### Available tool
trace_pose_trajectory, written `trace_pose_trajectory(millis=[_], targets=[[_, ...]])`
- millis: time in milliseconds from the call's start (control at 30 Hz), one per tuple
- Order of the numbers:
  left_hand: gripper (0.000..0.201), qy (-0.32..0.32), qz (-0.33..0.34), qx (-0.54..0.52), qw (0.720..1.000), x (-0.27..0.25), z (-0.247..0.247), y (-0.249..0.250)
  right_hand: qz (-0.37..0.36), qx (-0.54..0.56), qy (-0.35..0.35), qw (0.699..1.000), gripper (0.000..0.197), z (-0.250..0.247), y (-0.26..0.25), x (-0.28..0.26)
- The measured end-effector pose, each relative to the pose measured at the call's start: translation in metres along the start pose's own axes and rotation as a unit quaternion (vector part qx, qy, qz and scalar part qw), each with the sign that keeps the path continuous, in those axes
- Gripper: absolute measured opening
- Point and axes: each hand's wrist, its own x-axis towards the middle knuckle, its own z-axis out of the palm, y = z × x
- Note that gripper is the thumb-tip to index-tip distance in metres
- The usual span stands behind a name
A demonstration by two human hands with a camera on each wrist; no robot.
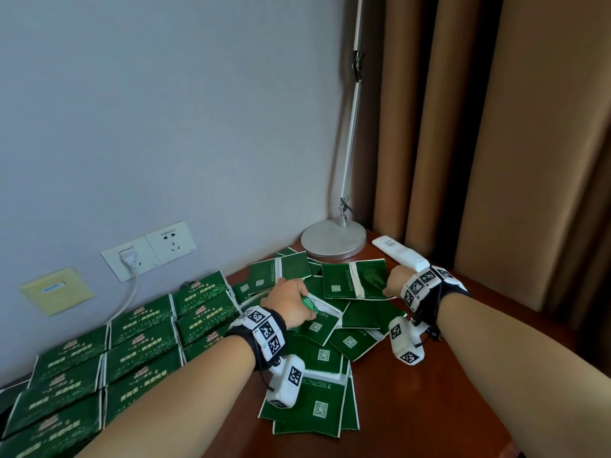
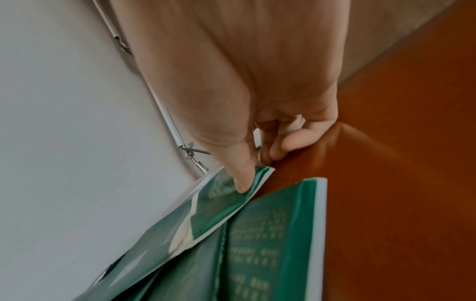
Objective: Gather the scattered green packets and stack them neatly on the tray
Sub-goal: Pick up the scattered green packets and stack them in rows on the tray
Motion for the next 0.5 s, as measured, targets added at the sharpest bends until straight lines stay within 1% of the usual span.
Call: trace_pose_trajectory(millis=[100, 133, 200, 267, 333, 433, 467, 500], targets=[[0.038, -0.006, 0.018, -0.037, 0.999, -0.006, -0.002, 0.0, -0.007, 0.039, -0.003, 0.999, 0.026, -0.001, 0.004, -0.006], [0.037, -0.008, 0.022, -0.049, 0.999, -0.008, -0.003, 0.0, -0.015, 0.058, -0.001, 0.998, 0.028, -0.003, 0.005, -0.012], [0.031, -0.004, 0.024, -0.068, 0.997, -0.015, -0.006, -0.001, -0.025, 0.11, 0.006, 0.994, 0.032, -0.005, 0.007, -0.025], [0.023, 0.007, 0.024, -0.08, 0.996, -0.022, -0.009, -0.003, -0.031, 0.157, 0.015, 0.987, 0.032, -0.005, 0.012, -0.036], [0.016, 0.018, 0.023, -0.093, 0.995, -0.03, -0.013, -0.004, -0.031, 0.202, 0.024, 0.979, 0.026, -0.002, 0.017, -0.045], [0.007, 0.026, 0.023, -0.117, 0.993, -0.04, -0.019, -0.007, -0.042, 0.281, 0.042, 0.958, 0.008, 0.0, 0.024, -0.061], [0.006, 0.026, 0.022, -0.124, 0.992, -0.044, -0.021, -0.008, -0.043, 0.297, 0.054, 0.952, 0.008, 0.0, 0.025, -0.066], [0.006, 0.027, 0.022, -0.13, 0.991, -0.048, -0.023, -0.01, -0.041, 0.309, 0.065, 0.948, 0.013, 0.0, 0.027, -0.073]])
